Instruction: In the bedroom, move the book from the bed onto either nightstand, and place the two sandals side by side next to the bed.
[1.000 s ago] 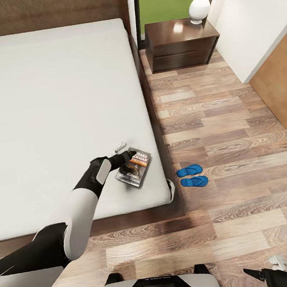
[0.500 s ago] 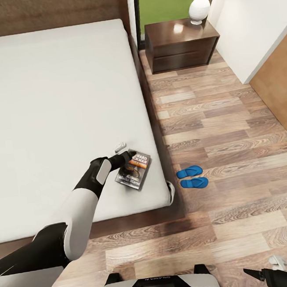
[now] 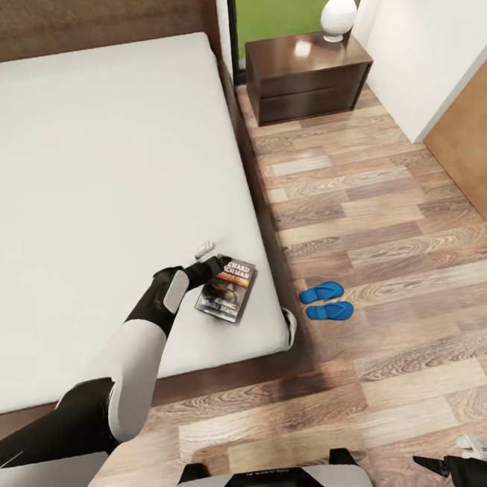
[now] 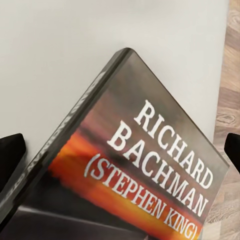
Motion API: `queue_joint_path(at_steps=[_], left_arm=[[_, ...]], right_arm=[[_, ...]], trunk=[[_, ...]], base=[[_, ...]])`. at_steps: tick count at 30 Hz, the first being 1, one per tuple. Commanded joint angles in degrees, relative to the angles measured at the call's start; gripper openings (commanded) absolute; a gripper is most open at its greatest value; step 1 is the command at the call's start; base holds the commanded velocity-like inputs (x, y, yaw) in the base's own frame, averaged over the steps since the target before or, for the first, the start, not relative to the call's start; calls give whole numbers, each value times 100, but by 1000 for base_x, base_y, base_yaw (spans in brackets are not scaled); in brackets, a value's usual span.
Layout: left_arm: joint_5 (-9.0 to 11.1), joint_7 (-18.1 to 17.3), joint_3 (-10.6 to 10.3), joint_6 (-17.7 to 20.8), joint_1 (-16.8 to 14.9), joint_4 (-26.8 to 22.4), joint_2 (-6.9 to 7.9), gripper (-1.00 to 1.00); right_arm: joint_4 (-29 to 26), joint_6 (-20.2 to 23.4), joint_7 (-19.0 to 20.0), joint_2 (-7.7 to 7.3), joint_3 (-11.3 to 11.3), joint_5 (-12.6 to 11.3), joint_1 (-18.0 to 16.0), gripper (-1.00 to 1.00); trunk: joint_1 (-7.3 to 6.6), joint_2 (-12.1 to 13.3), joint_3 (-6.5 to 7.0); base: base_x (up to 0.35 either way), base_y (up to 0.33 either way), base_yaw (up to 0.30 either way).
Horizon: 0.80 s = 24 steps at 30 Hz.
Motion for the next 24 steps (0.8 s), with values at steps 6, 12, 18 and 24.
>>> queue_joint_path(at_steps=[6,12,18,24], left_arm=[[11,-14,47,42,-2,-12,-7,100],[13,-16,46,42,-2,-11,-7,100],[13,-15,41,42,-2,-15,-7,100],[13,-15,44,42,-2,-11,-7,100]], right_arm=[[-2,60,21,-1,-5,-28,-1,100],[-3,60,16,-1,-3,-28,-1,100],[-2,60,19,-1,-3,-28,-1,100],[-2,60,21,-1,-3,-28,-1,100]], trunk=[[0,-2,-3],[0,-2,-3],[0,-2,-3],[0,-2,-3]], base=[[102,0,0],[71,0,0],[8,0,0],[0,0,0]])
